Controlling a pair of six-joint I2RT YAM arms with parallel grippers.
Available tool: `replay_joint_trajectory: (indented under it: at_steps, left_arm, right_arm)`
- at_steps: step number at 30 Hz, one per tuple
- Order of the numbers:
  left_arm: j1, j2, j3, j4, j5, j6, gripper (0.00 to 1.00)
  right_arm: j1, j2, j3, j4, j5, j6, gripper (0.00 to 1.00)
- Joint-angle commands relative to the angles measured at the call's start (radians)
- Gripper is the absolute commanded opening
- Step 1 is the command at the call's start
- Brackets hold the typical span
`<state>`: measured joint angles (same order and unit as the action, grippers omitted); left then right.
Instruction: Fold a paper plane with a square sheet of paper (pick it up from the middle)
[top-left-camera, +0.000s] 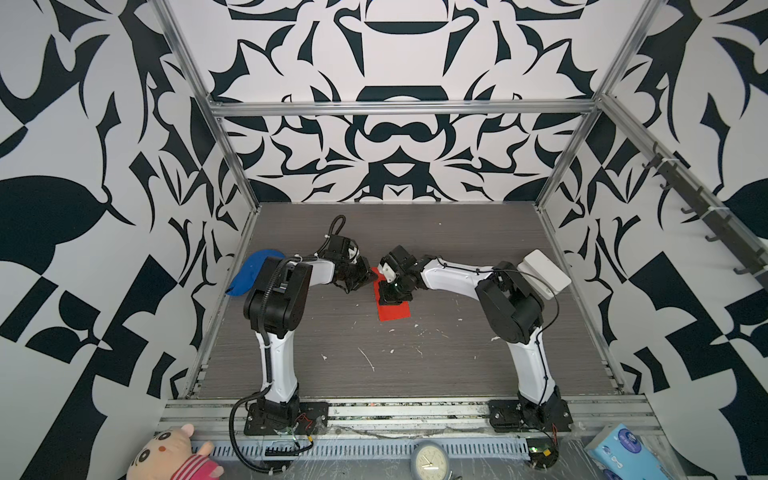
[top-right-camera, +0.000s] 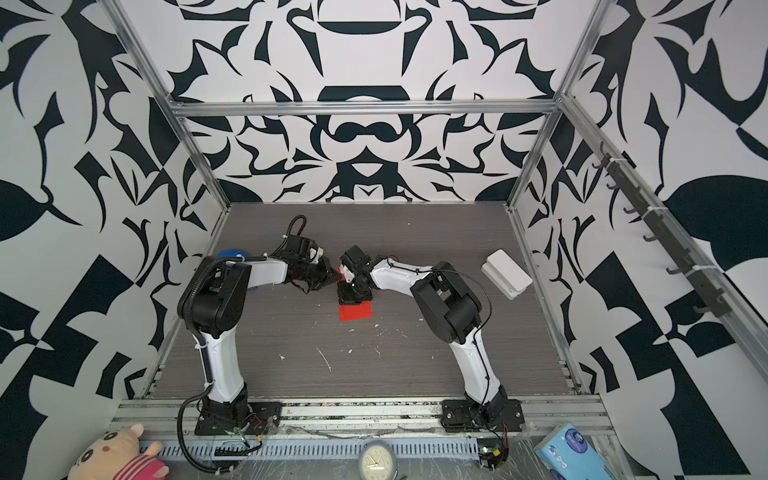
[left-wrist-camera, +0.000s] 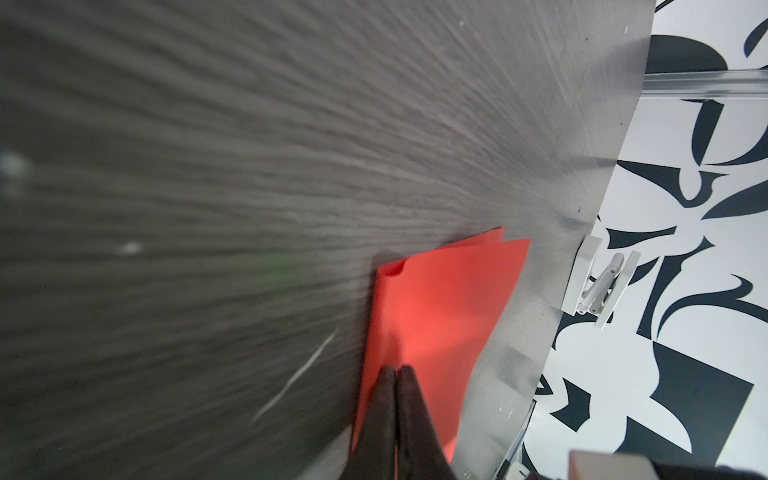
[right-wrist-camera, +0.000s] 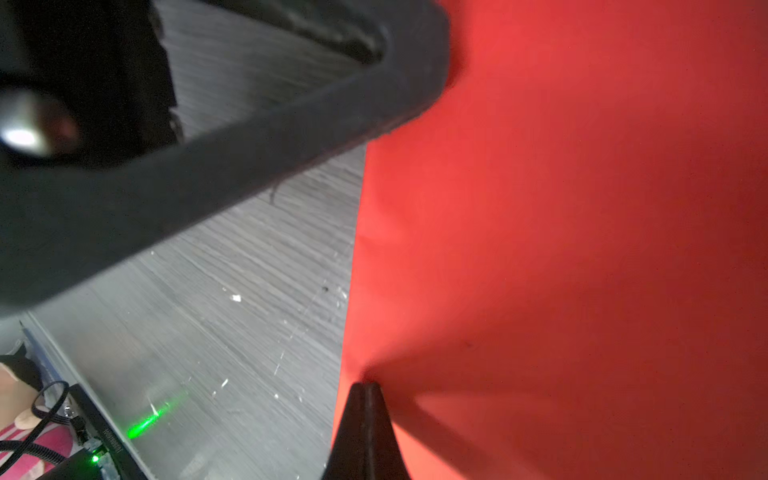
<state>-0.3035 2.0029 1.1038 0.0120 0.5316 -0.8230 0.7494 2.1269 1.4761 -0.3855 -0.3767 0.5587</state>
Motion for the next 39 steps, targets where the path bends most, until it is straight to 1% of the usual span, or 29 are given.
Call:
replay_joint_trajectory:
  at_steps: [1, 7, 10, 13, 15, 21, 26, 30, 34, 39]
  left_arm:
    - [0.002, -0.011, -0.061, -0.112, -0.102, -0.015, 0.07]
    - [-0.001, -0.099, -0.153, -0.085, -0.137, -0.066, 0.07]
    - [-0.009, -0.129, -0.173, -0.075, -0.146, -0.086, 0.07]
    - [-0.012, -0.126, -0.165, -0.075, -0.148, -0.087, 0.07]
    - [-0.011, -0.118, -0.159, -0.075, -0.148, -0.085, 0.07]
    - [-0.012, -0.104, -0.152, -0.076, -0.142, -0.079, 0.07]
    - [-0.013, -0.106, -0.15, -0.079, -0.141, -0.079, 0.07]
    - [-0.011, -0.114, -0.126, -0.089, -0.119, -0.061, 0.07]
    - [-0.011, -0.131, -0.087, -0.107, -0.069, 0.006, 0.09]
    - [0.001, -0.161, -0.038, -0.221, -0.044, 0.227, 0.13]
  right_arm:
    - [-0.002, -0.025, 0.005, -0.007, -0.001, -0.01, 0.0]
    - [-0.024, -0.082, -0.047, -0.046, 0.028, -0.063, 0.0]
    - [-0.022, -0.097, -0.046, -0.051, 0.003, -0.062, 0.0]
    - [-0.01, -0.101, -0.048, 0.006, -0.05, -0.019, 0.0]
    - [-0.002, -0.091, -0.035, 0.019, -0.055, -0.007, 0.0]
    - [-0.002, -0.028, 0.028, 0.013, -0.059, -0.002, 0.0]
    - [-0.002, -0.001, 0.037, 0.018, -0.057, -0.002, 0.0]
    - [-0.003, 0.011, 0.034, 0.004, -0.037, -0.008, 0.0]
    - [-0.005, 0.014, 0.027, -0.009, -0.023, -0.009, 0.0]
    - [-0.009, 0.013, 0.018, -0.021, -0.012, -0.017, 0.0]
